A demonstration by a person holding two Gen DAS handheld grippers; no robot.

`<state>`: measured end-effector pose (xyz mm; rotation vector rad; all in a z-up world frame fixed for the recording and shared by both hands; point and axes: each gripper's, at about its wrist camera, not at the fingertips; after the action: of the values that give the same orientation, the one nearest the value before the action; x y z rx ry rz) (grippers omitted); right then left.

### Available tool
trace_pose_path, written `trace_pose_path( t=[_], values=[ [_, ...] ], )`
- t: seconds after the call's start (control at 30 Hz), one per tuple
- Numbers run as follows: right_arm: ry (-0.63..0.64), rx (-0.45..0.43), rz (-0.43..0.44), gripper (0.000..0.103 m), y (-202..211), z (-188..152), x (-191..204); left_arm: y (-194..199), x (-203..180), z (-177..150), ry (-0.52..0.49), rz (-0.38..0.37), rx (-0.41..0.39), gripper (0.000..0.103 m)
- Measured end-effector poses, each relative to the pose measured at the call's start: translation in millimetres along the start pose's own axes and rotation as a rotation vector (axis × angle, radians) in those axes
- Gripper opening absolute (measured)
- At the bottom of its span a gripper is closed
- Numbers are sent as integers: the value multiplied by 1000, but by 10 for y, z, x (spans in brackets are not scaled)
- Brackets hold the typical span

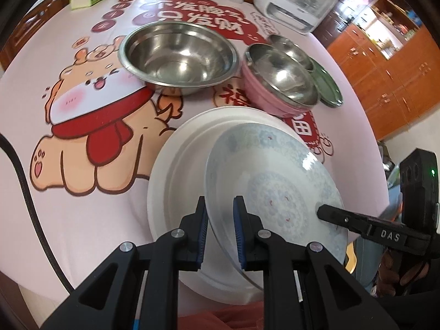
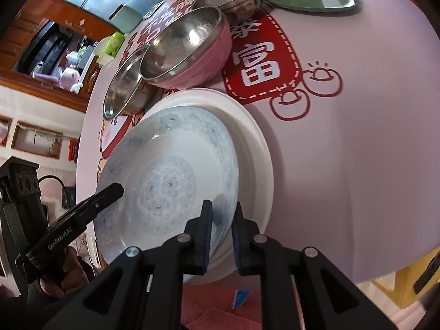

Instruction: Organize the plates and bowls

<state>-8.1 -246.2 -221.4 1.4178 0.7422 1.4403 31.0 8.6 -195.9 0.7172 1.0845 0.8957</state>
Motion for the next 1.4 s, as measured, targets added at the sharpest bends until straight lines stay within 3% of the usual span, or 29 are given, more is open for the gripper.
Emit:
trace_pose_path(
  t=[0.27,0.73,1.13,1.4],
  values=[
    [42,26,-1,13,-122,-4,15,-89,89,-29,55,32,10,15],
    [41,27,-24,17,-140,-32,32,-279,131,-55,66,87,75,15],
    [86,31,-75,31,-138,-24,195,-52,130,-33,40,94,17,21],
    [80,9,-85,34,-89,-41,221,146,141,-34,54,86,-23,24]
  ],
)
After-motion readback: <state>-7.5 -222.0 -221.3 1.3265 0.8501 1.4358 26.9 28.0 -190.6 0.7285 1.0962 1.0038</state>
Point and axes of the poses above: each gripper's, at about its wrist camera, not at the fingertips, and y roughly against the way its jaws point, x to its left, z to its top, and after that the axes turned 6 degrees about -z, right-handed
